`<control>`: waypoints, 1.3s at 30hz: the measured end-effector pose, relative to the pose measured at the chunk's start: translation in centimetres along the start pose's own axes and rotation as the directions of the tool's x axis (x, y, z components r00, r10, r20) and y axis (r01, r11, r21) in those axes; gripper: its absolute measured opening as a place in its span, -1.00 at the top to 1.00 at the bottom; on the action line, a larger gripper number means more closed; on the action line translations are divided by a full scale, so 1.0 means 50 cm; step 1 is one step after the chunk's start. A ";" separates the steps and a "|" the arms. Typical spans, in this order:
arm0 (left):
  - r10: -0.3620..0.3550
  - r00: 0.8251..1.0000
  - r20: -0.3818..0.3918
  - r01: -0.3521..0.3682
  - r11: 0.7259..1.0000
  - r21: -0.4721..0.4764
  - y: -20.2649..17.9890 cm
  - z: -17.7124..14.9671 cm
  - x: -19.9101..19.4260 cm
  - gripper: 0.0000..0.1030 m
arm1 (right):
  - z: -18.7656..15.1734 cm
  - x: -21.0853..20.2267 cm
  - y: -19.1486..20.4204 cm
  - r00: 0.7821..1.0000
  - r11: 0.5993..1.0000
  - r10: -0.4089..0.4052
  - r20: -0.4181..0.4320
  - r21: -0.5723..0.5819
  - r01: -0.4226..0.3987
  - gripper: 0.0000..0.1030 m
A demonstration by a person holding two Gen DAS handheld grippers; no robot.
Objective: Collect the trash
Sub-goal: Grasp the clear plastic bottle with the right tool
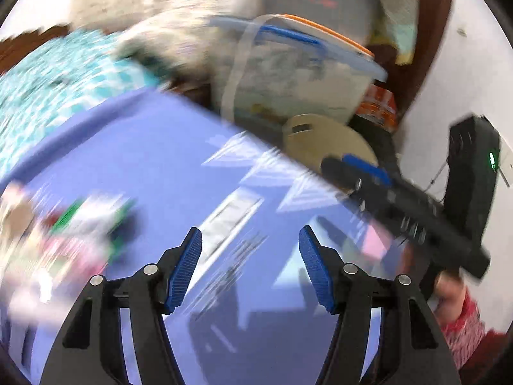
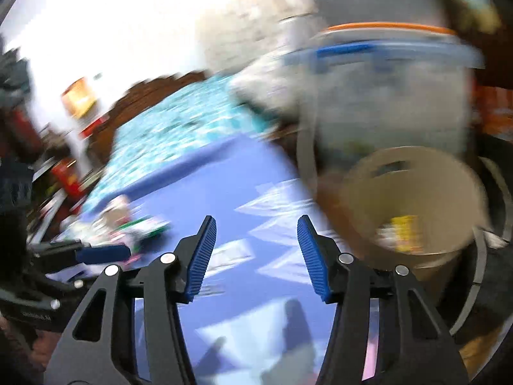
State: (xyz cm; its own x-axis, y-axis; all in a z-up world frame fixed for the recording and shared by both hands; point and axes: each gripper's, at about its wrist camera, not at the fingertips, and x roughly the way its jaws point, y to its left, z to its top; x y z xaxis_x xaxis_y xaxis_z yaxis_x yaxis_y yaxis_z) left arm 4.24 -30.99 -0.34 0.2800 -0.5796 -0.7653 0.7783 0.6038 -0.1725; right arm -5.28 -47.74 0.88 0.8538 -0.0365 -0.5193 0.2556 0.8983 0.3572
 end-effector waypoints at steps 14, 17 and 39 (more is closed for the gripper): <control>0.365 0.930 0.036 -0.310 0.836 -0.454 0.408 -0.335 -0.360 -0.16 | -0.148 0.203 0.559 0.998 0.609 -0.052 -0.034 -0.793 0.005 -0.75; 0.386 0.921 0.055 -0.315 0.819 -0.480 0.432 -0.358 -0.386 -0.16 | -0.180 0.249 0.602 0.989 0.473 -0.139 0.047 -0.874 0.108 -0.74; 0.501 0.862 -0.077 -0.493 0.864 0.100 0.408 -0.165 -0.143 -0.52 | -0.161 -0.052 0.233 0.944 0.984 0.176 -0.281 0.014 -0.179 -0.69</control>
State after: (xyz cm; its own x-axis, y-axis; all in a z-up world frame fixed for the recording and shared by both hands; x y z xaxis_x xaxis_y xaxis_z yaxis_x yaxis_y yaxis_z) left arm 13.46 -10.01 -3.52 0.5878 -0.1548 -0.7941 0.5905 0.7530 0.2903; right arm -8.18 -33.65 0.12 0.7232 0.2466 -0.6451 0.1044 0.8843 0.4551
